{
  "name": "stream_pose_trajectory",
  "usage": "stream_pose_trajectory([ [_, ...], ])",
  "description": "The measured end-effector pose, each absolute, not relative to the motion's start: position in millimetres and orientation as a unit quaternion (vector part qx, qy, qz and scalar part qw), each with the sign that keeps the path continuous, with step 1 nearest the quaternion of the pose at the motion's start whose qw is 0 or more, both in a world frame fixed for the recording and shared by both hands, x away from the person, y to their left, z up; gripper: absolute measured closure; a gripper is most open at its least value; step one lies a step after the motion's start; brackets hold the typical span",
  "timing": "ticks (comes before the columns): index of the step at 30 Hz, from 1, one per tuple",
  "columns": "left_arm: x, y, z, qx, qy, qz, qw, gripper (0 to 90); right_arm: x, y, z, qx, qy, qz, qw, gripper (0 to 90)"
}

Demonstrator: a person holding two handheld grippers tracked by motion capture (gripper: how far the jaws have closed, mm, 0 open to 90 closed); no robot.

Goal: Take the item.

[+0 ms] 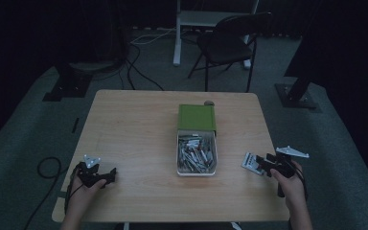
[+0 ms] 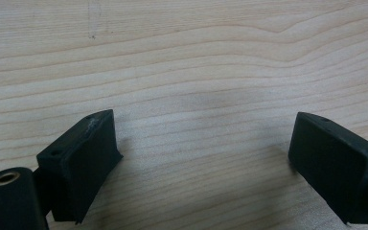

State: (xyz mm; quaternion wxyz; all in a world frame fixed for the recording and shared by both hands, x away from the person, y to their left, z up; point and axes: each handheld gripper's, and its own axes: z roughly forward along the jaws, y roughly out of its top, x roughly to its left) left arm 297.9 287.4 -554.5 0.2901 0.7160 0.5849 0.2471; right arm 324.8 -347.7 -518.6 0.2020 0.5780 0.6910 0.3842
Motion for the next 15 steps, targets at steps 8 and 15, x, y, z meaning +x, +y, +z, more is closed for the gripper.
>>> stream_pose_trajectory([
  [8, 297.9, 287.4, -554.6, 0.716, 0.585, 0.247, 0.290, 10.5, 325.2, -328.4, -513.6, 0.540, 0.721, 0.393, 0.186, 38.9],
  [15, 297.9, 287.4, -554.6, 0.716, 0.585, 0.247, 0.291, 10.5, 324.8, -312.1, -508.0, 0.500, 0.743, 0.410, 0.172, 32.0],
])
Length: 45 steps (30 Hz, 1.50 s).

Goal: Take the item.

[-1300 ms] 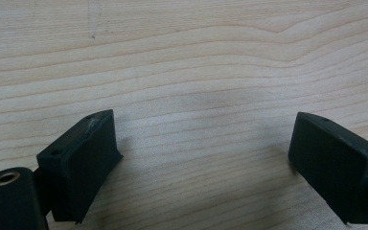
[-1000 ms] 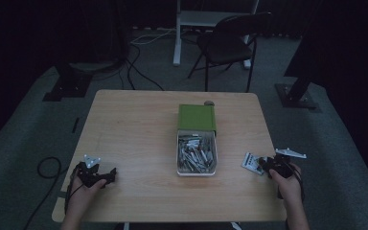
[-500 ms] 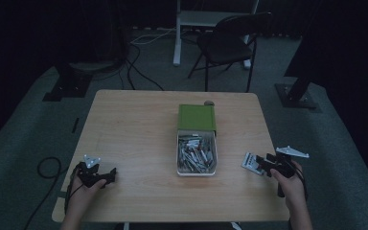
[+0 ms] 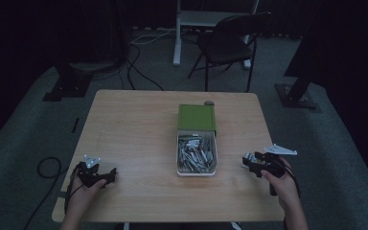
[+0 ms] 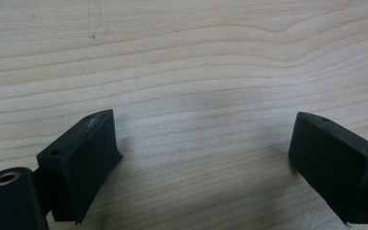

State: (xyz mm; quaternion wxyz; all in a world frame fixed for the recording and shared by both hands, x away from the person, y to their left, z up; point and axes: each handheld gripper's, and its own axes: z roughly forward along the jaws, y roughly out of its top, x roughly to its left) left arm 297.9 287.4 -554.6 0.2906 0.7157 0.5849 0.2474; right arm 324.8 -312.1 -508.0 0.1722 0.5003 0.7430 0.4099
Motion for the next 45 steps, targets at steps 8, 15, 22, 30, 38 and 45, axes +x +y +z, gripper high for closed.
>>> stream_pose_trajectory([
  [8, 297.9, 287.4, -554.7, 0.716, 0.585, 0.248, 0.291, 10.4, 321.9, -296.0, -512.5, 0.467, 0.763, 0.421, 0.148, 29.5],
  [15, 297.9, 287.4, -554.7, 0.716, 0.585, 0.247, 0.291, 10.4, 318.4, -285.4, -519.2, 0.431, 0.780, 0.431, 0.141, 22.8],
  [22, 297.8, 287.5, -554.6, 0.717, 0.584, 0.247, 0.290, 10.4, 315.5, -273.5, -527.4, 0.400, 0.802, 0.427, 0.119, 20.1],
  [30, 297.8, 287.5, -554.6, 0.717, 0.584, 0.247, 0.290, 10.5, 313.4, -262.7, -540.2, 0.363, 0.828, 0.412, 0.110, 19.2],
  [38, 297.8, 287.5, -554.6, 0.717, 0.584, 0.247, 0.290, 10.5, 310.6, -257.0, -549.4, 0.336, 0.849, 0.393, 0.109, 19.1],
  [45, 297.8, 287.5, -554.6, 0.717, 0.584, 0.247, 0.290, 10.5, 307.5, -254.1, -555.0, 0.292, 0.874, 0.373, 0.112, 16.3],
])
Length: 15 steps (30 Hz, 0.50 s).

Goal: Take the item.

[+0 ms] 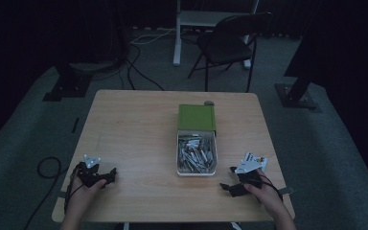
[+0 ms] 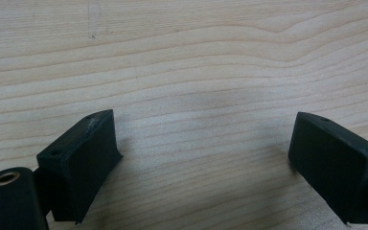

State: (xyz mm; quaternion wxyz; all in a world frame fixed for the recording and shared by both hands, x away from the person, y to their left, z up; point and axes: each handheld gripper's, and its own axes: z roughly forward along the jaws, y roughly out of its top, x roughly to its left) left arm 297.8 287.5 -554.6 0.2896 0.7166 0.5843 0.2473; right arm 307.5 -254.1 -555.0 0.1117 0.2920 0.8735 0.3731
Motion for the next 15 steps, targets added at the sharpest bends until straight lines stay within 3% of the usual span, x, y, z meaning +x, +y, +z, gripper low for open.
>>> stream_pose_trajectory([
  [15, 297.7, 287.4, -554.7, 0.716, 0.585, 0.247, 0.290, 10.5, 308.9, -253.6, -560.1, 0.281, 0.875, 0.376, 0.120, 12.9],
])
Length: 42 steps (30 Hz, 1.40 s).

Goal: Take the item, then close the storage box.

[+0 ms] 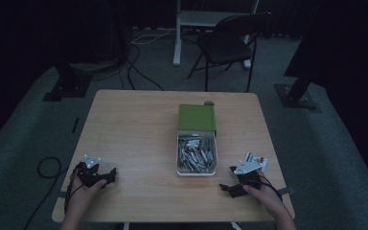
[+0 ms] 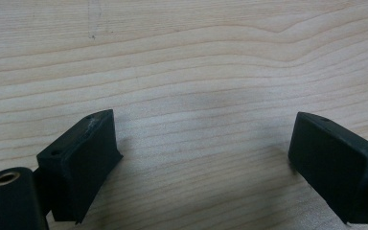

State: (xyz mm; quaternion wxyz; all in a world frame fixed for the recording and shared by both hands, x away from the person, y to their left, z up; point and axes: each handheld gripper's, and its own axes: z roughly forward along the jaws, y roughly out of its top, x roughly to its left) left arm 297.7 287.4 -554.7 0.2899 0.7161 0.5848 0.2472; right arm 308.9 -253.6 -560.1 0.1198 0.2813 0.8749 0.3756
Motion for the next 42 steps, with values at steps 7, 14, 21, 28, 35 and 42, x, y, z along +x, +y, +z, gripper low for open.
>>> stream_pose_trajectory([
  [7, 296.7, 287.0, -554.6, 0.715, 0.587, 0.247, 0.289, 10.5, 309.0, -253.5, -560.1, 0.282, 0.875, 0.375, 0.120, 12.7],
  [14, 295.6, 284.2, -554.3, 0.733, 0.563, 0.241, 0.295, 10.8, 309.1, -253.5, -560.0, 0.281, 0.875, 0.375, 0.121, 12.8],
  [21, 291.8, 267.0, -553.9, 0.761, 0.521, 0.234, 0.307, 10.8, 308.7, -254.3, -558.5, 0.284, 0.872, 0.378, 0.129, 13.7],
  [28, 290.8, 245.6, -549.4, 0.778, 0.488, 0.218, 0.330, 10.8, 307.6, -256.8, -542.9, 0.288, 0.856, 0.408, 0.134, 13.7],
  [35, 288.5, 222.9, -544.8, 0.792, 0.452, 0.210, 0.352, 10.8, 307.9, -257.1, -531.5, 0.296, 0.849, 0.416, 0.134, 13.7],
  [42, 287.4, 199.8, -537.3, 0.802, 0.414, 0.204, 0.380, 10.8, 309.8, -256.1, -520.3, 0.290, 0.843, 0.431, 0.139, 13.7],
])
